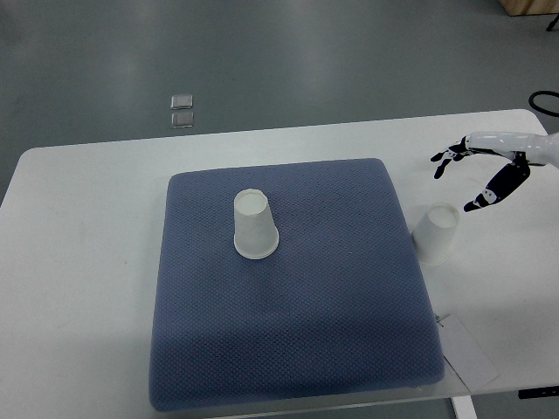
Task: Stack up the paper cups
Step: 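Lower the right hand around the white paper cup beside the mat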
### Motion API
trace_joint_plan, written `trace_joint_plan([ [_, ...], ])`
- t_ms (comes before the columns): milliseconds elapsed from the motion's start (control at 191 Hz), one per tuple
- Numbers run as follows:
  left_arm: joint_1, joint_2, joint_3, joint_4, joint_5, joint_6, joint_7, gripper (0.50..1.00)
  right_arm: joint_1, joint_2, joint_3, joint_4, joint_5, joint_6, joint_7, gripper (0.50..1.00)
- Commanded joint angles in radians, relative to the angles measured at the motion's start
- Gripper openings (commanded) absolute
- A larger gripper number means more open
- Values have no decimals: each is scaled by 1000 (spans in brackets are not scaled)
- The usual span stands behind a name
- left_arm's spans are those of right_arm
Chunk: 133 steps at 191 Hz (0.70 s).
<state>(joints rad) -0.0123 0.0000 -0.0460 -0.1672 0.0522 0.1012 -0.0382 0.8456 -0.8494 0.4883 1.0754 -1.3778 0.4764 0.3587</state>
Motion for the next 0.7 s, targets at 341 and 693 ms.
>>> trace_joint_plan([
  [341,0,0,0,0,0,0,0,1000,6,35,-57,0,-33,-65,-38,907],
  [693,0,0,0,0,0,0,0,1000,1,61,-76,0,-57,-65,-55,907],
])
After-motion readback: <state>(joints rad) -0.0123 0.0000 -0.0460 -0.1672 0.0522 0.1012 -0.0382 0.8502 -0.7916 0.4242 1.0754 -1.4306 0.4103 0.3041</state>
